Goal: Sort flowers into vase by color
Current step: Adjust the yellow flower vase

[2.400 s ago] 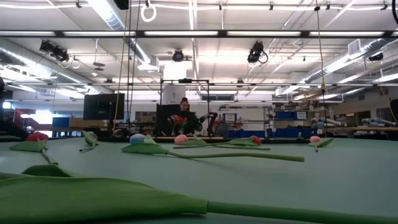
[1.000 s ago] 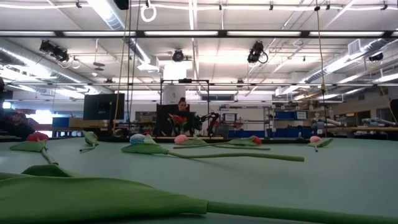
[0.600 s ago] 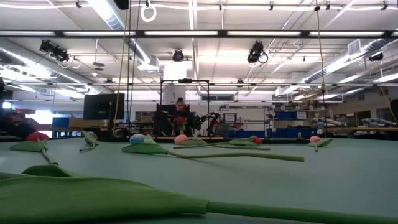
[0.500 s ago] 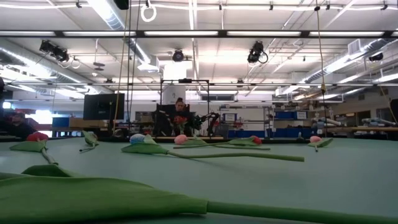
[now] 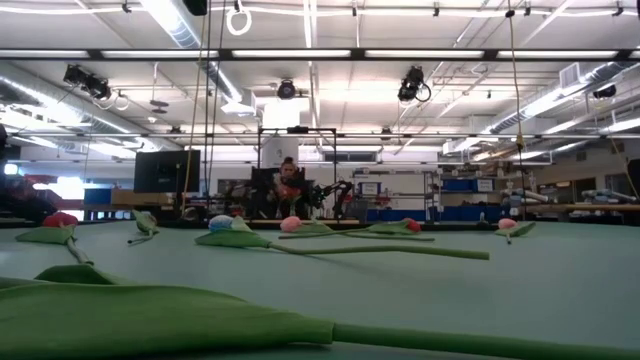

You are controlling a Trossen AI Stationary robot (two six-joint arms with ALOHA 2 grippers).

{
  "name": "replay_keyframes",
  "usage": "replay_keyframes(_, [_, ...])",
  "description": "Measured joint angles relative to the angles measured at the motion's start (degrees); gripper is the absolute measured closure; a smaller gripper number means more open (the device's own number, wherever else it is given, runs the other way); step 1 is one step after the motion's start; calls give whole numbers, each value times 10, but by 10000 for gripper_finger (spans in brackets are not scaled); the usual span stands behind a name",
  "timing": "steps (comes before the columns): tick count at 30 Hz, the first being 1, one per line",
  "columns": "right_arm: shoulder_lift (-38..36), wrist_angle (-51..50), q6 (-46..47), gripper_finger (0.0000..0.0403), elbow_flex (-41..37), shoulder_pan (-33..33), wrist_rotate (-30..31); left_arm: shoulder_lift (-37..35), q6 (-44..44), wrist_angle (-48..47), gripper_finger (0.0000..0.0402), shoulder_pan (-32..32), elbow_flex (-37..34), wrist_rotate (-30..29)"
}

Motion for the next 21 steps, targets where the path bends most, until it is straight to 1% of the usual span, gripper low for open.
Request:
replay_keyframes(5, [1,28,6,184,-1,6,-4,0,0,0,189,0,0,0])
replay_keyframes(9, [1,35,19,136,-1,6,10,0,0,0,189,0,0,0])
replay_keyframes(11, [1,38,18,122,-1,6,19,0,0,0,189,0,0,0])
replay_keyframes(15, [1,44,3,124,-1,6,32,0,0,0,189,0,0,0])
replay_keyframes(21, [1,49,-18,163,-1,6,31,0,0,0,189,0,0,0])
